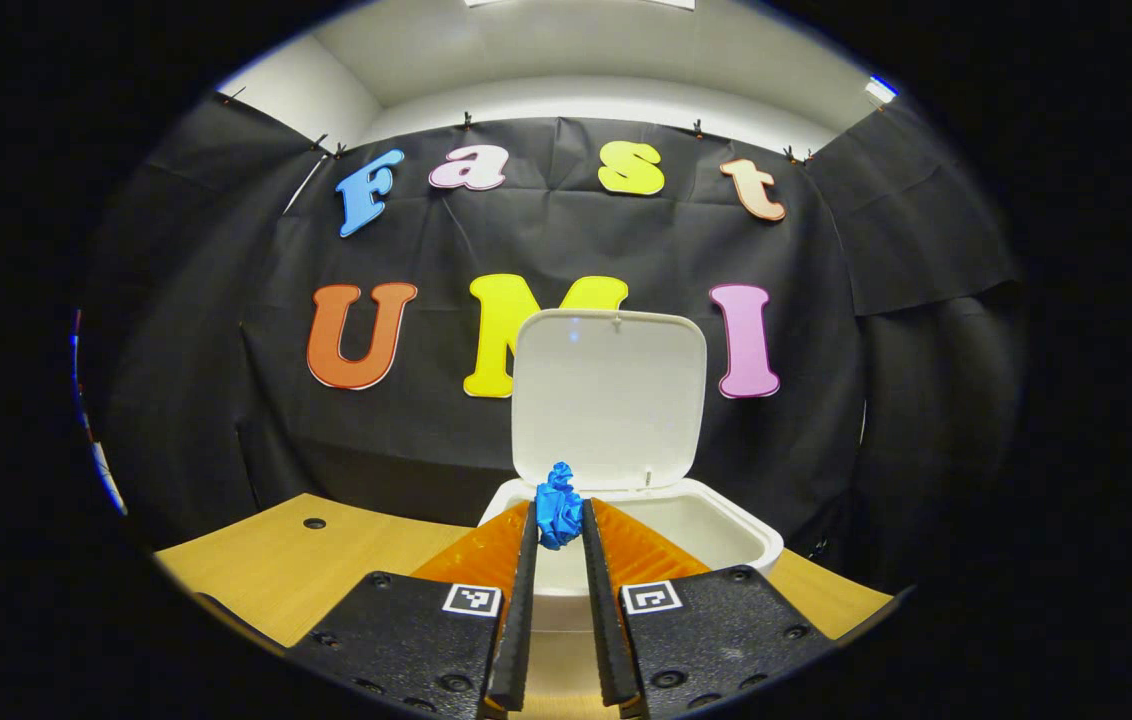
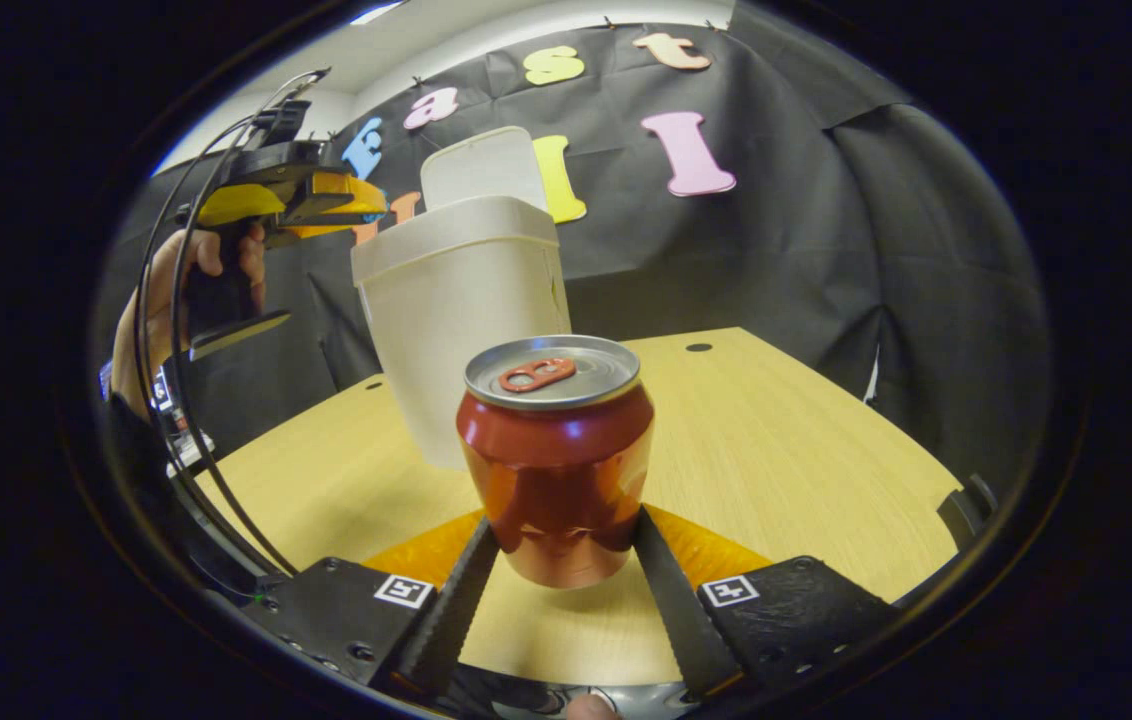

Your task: Press the lid of the desktop garbage bin to open it, pick up the crumpled paper on the desktop and throw it into the bin, then pick up the pop can on the desktop and drop it into the bin, and finally close the garbage bin lid.

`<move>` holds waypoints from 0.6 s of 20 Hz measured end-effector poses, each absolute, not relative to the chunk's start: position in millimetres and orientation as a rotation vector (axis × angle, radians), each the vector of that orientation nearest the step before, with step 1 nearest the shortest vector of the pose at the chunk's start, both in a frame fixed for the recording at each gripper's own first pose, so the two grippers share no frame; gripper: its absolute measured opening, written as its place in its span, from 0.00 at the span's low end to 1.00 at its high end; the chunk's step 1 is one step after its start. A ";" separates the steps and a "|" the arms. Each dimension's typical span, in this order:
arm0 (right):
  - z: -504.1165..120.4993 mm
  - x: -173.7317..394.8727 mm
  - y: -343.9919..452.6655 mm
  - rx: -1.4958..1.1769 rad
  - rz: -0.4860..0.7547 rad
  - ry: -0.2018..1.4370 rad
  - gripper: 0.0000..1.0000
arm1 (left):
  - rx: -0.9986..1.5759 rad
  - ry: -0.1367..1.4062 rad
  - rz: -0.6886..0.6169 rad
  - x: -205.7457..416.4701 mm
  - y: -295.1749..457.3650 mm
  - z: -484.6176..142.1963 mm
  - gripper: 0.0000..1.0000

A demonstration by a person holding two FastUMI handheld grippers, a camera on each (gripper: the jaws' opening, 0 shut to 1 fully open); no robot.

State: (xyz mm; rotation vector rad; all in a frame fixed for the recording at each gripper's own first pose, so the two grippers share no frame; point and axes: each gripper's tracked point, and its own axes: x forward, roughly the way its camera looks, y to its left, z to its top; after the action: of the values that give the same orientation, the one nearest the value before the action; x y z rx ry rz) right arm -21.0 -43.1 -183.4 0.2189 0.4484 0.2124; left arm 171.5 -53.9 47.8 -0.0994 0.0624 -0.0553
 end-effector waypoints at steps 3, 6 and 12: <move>-183.2 -19.1 -46.2 0.226 0.210 0.450 0.82 | -0.100 0.076 -0.068 179.8 -61.0 43.1 0.32; -180.7 -15.6 -47.1 0.222 0.208 0.443 0.82 | -0.086 0.079 -0.076 181.0 -63.9 43.1 0.69; -180.2 -18.4 -46.5 0.204 0.208 0.437 0.82 | -0.082 0.057 -0.068 175.7 -59.4 48.7 0.99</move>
State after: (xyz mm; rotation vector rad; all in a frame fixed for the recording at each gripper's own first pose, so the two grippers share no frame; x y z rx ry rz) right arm -18.4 -46.5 -180.2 0.2044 0.4367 0.2082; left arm 175.7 -59.4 48.7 -0.0820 0.0572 -0.0681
